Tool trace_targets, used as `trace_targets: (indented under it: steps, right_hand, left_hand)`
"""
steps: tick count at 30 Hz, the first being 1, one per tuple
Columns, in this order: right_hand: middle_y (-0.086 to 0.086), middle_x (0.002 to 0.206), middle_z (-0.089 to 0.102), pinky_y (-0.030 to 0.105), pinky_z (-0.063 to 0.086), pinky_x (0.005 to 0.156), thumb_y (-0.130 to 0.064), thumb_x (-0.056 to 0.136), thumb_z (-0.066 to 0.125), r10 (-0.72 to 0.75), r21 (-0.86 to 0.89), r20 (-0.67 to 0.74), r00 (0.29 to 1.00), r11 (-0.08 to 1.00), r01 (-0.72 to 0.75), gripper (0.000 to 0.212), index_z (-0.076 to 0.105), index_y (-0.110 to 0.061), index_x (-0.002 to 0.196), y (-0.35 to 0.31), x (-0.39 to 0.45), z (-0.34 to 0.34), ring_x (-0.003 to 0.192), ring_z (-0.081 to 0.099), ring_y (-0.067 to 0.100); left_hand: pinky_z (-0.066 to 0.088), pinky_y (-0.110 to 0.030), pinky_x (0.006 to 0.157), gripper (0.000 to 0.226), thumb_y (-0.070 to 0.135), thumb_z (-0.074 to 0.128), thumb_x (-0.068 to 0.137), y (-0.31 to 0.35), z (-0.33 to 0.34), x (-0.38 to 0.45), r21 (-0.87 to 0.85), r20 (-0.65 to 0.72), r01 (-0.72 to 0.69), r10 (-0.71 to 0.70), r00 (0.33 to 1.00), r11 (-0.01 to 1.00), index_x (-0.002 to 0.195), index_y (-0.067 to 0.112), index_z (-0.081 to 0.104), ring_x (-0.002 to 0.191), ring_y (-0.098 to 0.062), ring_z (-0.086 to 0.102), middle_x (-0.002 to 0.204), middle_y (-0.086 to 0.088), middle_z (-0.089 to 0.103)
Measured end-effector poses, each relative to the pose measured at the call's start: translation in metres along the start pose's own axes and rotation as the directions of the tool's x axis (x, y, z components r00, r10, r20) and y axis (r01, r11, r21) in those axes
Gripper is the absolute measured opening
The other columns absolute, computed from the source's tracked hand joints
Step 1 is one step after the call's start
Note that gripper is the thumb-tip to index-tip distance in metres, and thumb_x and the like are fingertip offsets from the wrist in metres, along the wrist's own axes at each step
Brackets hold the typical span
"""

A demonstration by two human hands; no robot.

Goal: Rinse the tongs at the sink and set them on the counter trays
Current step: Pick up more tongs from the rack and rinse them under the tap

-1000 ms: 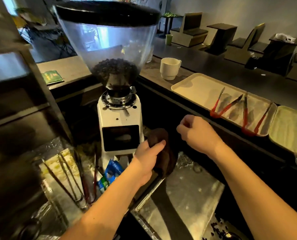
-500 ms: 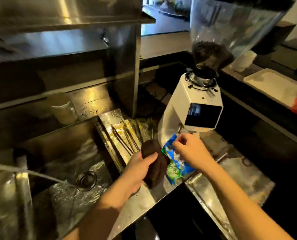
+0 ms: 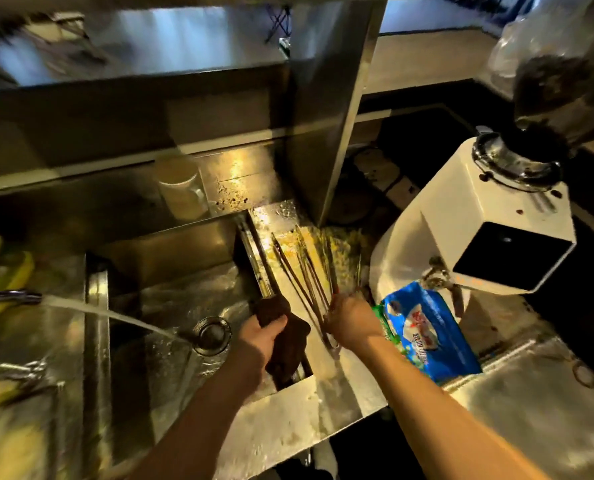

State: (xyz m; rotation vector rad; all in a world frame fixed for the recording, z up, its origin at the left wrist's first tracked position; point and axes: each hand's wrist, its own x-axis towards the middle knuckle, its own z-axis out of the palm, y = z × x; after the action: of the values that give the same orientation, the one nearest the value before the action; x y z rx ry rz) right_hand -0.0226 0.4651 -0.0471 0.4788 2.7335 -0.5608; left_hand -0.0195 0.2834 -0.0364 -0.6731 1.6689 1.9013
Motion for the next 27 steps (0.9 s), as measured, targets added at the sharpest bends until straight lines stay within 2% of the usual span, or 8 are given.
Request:
trace_targets:
  steps: [2, 4, 9, 14, 18, 23, 25, 27]
  right_hand:
    - [0.018, 0.125, 0.056, 0.039, 0.049, 0.094, -0.042, 0.090, 0.062, -0.051, -0.100, -0.012, 0.999, 0.994, 0.050, 0.040, 0.064, -0.010, 0.114, -0.001, 0.014, 0.015, 0.116, 0.054, 0.035]
    - [0.016, 0.127, 0.050, 0.037, 0.050, 0.090, -0.050, 0.088, 0.063, -0.072, -0.186, -0.008, 0.997, 0.980, 0.070, 0.047, 0.062, -0.013, 0.117, -0.001, 0.029, 0.031, 0.114, 0.055, 0.032]
    - [0.017, 0.133, 0.040, 0.035, 0.050, 0.088, -0.021, 0.092, 0.053, -0.056, -0.290, 0.041, 0.998, 0.955, 0.065, 0.028, 0.060, -0.013, 0.118, -0.006, 0.047, 0.041, 0.122, 0.046, 0.033]
    - [0.022, 0.133, 0.051, 0.037, 0.046, 0.097, -0.033, 0.095, 0.052, -0.073, -0.187, -0.014, 0.997, 0.980, 0.069, 0.034, 0.055, -0.009, 0.119, -0.005, 0.046, 0.021, 0.124, 0.049, 0.035]
    - [0.017, 0.119, 0.060, 0.038, 0.051, 0.085, -0.033, 0.097, 0.051, -0.101, -0.001, -0.117, 0.988, 0.995, 0.102, 0.033, 0.049, -0.007, 0.118, -0.011, 0.027, -0.012, 0.104, 0.063, 0.032]
    - [0.017, 0.115, 0.063, 0.038, 0.051, 0.071, -0.037, 0.098, 0.052, -0.089, 0.164, -0.220, 0.971, 0.978, 0.127, 0.038, 0.037, -0.012, 0.121, -0.026, -0.010, -0.032, 0.092, 0.067, 0.035]
    - [0.017, 0.117, 0.064, 0.040, 0.051, 0.079, -0.039, 0.097, 0.054, -0.129, 0.226, -0.202, 0.971, 0.958, 0.174, 0.044, 0.038, -0.012, 0.127, -0.047, -0.021, -0.031, 0.100, 0.065, 0.038]
    - [0.012, 0.119, 0.066, 0.033, 0.044, 0.076, -0.042, 0.097, 0.055, -0.146, 0.334, -0.107, 0.984, 0.926, 0.174, 0.049, 0.040, -0.013, 0.133, -0.073, -0.026, -0.027, 0.109, 0.063, 0.037]
  left_hand:
    - [0.057, -0.040, 0.081, 0.012, 0.010, 0.064, 0.092, -0.002, -0.001, 0.003, 0.020, -0.017, -0.013, 0.013, 1.000, 1.000, 0.101, 0.018, 0.067, 0.086, -0.028, 0.070, 0.090, -0.007, 0.073]
    - [0.057, -0.040, 0.084, 0.021, 0.013, 0.063, 0.093, -0.004, -0.003, 0.006, 0.034, -0.036, -0.022, 0.023, 0.999, 0.999, 0.114, 0.016, 0.065, 0.096, -0.028, 0.071, 0.102, -0.008, 0.073]
    - [0.059, -0.042, 0.081, 0.023, 0.012, 0.064, 0.091, -0.004, -0.005, 0.010, -0.040, -0.116, 0.005, -0.010, 0.993, 0.999, 0.114, 0.013, 0.064, 0.093, -0.030, 0.071, 0.103, -0.014, 0.072]
    - [0.047, -0.059, 0.101, 0.034, 0.011, 0.060, 0.094, 0.001, -0.007, 0.014, -0.094, -0.141, 0.022, -0.035, 0.989, 0.995, 0.127, 0.005, 0.057, 0.109, -0.043, 0.064, 0.119, -0.025, 0.065]
    - [0.045, -0.062, 0.101, 0.033, 0.012, 0.061, 0.094, 0.008, -0.012, 0.012, -0.155, -0.111, -0.011, -0.006, 0.994, 0.988, 0.125, 0.003, 0.058, 0.112, -0.046, 0.062, 0.120, -0.027, 0.064]
    - [0.058, -0.036, 0.071, 0.027, 0.024, 0.071, 0.086, 0.015, -0.045, 0.005, -0.255, -0.117, -0.107, 0.079, 0.990, 0.961, 0.112, 0.015, 0.067, 0.091, -0.026, 0.074, 0.098, -0.007, 0.077]
    - [0.058, -0.042, 0.079, 0.040, 0.029, 0.076, 0.081, 0.019, -0.072, 0.000, -0.283, -0.173, -0.140, 0.093, 0.981, 0.949, 0.115, 0.011, 0.067, 0.095, -0.030, 0.073, 0.100, -0.010, 0.076]
    - [0.053, -0.048, 0.093, 0.054, 0.031, 0.076, 0.080, 0.024, -0.099, -0.003, -0.292, -0.235, -0.178, 0.110, 0.966, 0.940, 0.123, 0.000, 0.062, 0.099, -0.035, 0.069, 0.104, -0.020, 0.072]
